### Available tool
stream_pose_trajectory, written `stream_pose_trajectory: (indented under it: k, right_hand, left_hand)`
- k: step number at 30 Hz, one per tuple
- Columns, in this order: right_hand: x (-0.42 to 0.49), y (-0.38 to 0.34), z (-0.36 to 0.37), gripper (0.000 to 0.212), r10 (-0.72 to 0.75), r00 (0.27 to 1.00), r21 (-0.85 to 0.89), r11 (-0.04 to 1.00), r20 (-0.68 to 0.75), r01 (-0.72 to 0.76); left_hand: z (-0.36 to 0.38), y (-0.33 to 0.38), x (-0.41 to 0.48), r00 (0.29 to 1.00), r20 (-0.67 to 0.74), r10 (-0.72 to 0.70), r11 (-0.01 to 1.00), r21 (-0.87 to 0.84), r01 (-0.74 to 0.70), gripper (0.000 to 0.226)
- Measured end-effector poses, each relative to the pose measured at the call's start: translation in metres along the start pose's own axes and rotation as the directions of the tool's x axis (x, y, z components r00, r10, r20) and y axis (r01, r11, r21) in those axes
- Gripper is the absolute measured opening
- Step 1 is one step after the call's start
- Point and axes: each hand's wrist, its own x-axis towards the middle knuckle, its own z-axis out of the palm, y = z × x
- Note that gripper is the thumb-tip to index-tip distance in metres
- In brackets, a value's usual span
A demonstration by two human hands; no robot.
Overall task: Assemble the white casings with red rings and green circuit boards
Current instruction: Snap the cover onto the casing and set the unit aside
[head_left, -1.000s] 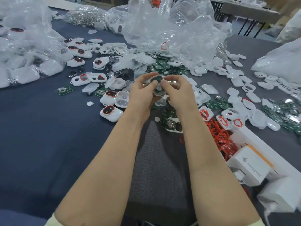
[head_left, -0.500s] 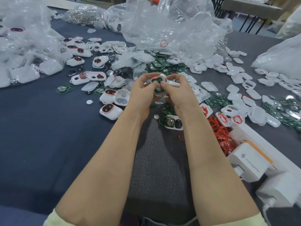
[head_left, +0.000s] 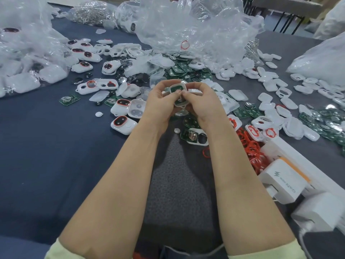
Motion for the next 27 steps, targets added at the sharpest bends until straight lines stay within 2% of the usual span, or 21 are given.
stream_pose_trajectory:
  k: [4,10,14,21,27]
  right_hand:
    - [-0.0023,-0.0012,0.0019,0.012,-0.05,0.999,-0.061,0.997,0.004,0.05]
    - [-0.0034,-0.0017,0.0007,0.012,-0.067,0.997,-0.012,0.998,0.037,0.067]
    - [-0.0017,-0.0001,0.0005,0.011,-0.081,0.997,-0.033,0.996,0.003,0.081]
    - [-0.0035,-0.0031,-0.0015,0.011,-0.051,0.999,-0.023,0.998,0.006,0.051]
    - [-0.005,-0.0032,-0.004,0.007,-0.042,0.999,-0.042,0.998,0.026,0.043]
  left_hand:
    - [-0.0013,-0.0001,0.0009,1.0,-0.017,0.02,1.0,0.022,-0.019,0.024]
    - [-0.0047,0.0027,0.0033,0.999,0.019,-0.032,0.991,-0.127,0.034,0.019]
    - [-0.0041,0.0038,0.0024,0.997,0.044,-0.065,0.982,-0.175,0.071,0.015]
    - [-0.0016,0.002,0.0036,0.998,-0.053,-0.035,0.997,-0.064,0.032,0.019]
    - [-0.0028,0.0016,0.0035,0.998,-0.061,-0.025,0.999,-0.045,0.022,0.019]
